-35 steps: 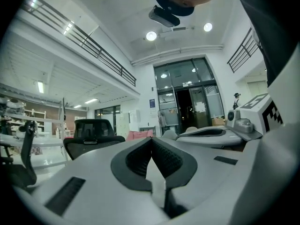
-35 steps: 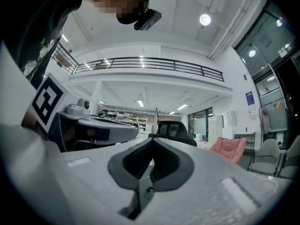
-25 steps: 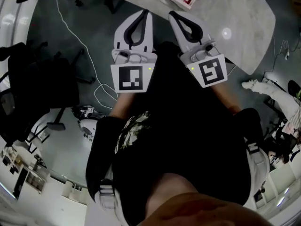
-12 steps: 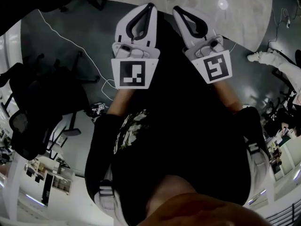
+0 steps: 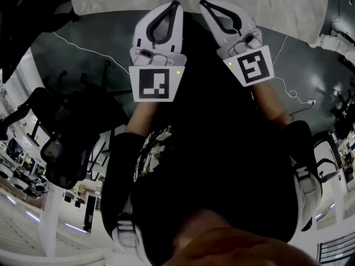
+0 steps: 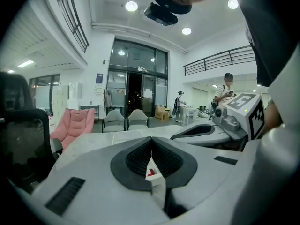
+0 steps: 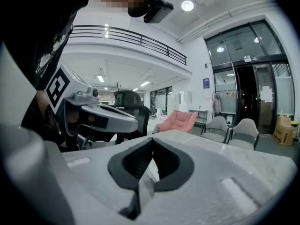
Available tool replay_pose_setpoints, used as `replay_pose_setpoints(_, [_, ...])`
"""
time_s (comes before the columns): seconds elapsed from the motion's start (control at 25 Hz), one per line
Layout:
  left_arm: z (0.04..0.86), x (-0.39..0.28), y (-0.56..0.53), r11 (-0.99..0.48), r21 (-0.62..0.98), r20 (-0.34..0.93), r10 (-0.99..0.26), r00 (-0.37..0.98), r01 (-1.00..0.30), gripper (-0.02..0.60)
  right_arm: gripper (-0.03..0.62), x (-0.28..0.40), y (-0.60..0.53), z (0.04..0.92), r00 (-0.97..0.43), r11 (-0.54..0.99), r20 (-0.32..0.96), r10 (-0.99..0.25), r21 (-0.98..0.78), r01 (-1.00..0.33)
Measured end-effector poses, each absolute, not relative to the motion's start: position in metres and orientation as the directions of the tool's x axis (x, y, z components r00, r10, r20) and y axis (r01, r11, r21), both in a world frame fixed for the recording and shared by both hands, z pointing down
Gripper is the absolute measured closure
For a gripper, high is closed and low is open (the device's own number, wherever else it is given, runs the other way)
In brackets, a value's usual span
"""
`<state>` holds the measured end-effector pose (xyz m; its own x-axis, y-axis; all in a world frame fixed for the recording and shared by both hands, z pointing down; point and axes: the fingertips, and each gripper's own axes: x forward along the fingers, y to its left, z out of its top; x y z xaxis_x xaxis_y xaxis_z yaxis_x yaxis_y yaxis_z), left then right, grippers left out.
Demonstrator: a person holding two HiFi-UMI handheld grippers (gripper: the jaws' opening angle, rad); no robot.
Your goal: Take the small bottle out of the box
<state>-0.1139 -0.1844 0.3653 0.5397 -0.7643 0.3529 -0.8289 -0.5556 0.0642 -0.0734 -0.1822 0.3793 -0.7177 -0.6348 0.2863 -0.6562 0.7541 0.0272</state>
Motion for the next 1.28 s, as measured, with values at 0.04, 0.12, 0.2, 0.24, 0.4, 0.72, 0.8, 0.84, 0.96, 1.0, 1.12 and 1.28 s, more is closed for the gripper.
replay_pose_setpoints(0.04, [0.37,-0.114,-0.19,-0.558,0.07,0.362,-0.758,0.542,-0.827,0.568,0.597,-0.072,-0.191,0.386,-0.708,0.748,0.305,-0.638,0.028,-0.663])
replay_pose_setpoints(0.12, [0.382,-0.118,-0.2,-0.551,0.095,0.392,-0.745,0.54,-0.829,0.568,0.595,-0.071,-0.207,0.397,-0.692,0.741,0.335,-0.639,0.03,-0.67])
replay_pose_setpoints(0.2, [0.394,-0.12,-0.21,-0.539,0.127,0.419,-0.732,0.538,-0.833,0.568,0.595,-0.073,-0.224,0.405,-0.689,0.739,0.348,-0.636,0.015,-0.674])
replay_pose_setpoints(0.24, [0.4,-0.12,-0.215,-0.539,0.138,0.431,-0.722,0.541,-0.831,0.568,0.579,-0.075,-0.231,0.41,-0.692,0.74,0.354,-0.629,0.0,-0.672])
replay_pose_setpoints(0.4, [0.422,-0.124,-0.239,-0.543,0.171,0.471,-0.688,0.552,-0.822,0.568,0.448,-0.089,-0.259,0.437,-0.72,0.777,0.411,-0.56,-0.042,-0.628])
replay_pose_setpoints(0.72, [0.469,-0.148,-0.287,-0.532,0.201,0.537,-0.643,0.546,-0.823,0.568,0.446,-0.119,-0.3,0.515,-0.739,0.899,0.601,-0.305,-0.074,-0.431])
replay_pose_setpoints(0.8, [0.47,-0.149,-0.299,-0.53,0.197,0.549,-0.637,0.541,-0.825,0.568,0.402,-0.12,-0.31,0.524,-0.729,0.917,0.638,-0.249,-0.087,-0.389])
replay_pose_setpoints(0.84, [0.471,-0.15,-0.306,-0.526,0.195,0.552,-0.639,0.536,-0.828,0.568,0.389,-0.12,-0.314,0.53,-0.722,0.924,0.655,-0.222,-0.094,-0.37])
replay_pose_setpoints(0.96, [0.476,-0.155,-0.325,-0.515,0.182,0.553,-0.651,0.52,-0.838,0.568,0.384,-0.123,-0.322,0.549,-0.691,0.945,0.705,-0.159,-0.094,-0.314])
replay_pose_setpoints(1.0, [0.478,-0.157,-0.329,-0.511,0.18,0.556,-0.653,0.515,-0.841,0.568,0.384,-0.122,-0.324,0.556,-0.678,0.95,0.721,-0.144,-0.092,-0.299])
replay_pose_setpoints(1.12, [0.485,-0.16,-0.337,-0.506,0.179,0.566,-0.648,0.509,-0.844,0.568,0.385,-0.118,-0.327,0.576,-0.626,0.96,0.773,-0.099,-0.092,-0.265])
replay_pose_setpoints(1.28, [0.493,-0.162,-0.343,-0.497,0.19,0.566,-0.649,0.508,-0.847,0.568,0.385,-0.115,-0.321,0.603,-0.552,0.972,0.834,-0.007,-0.125,-0.2])
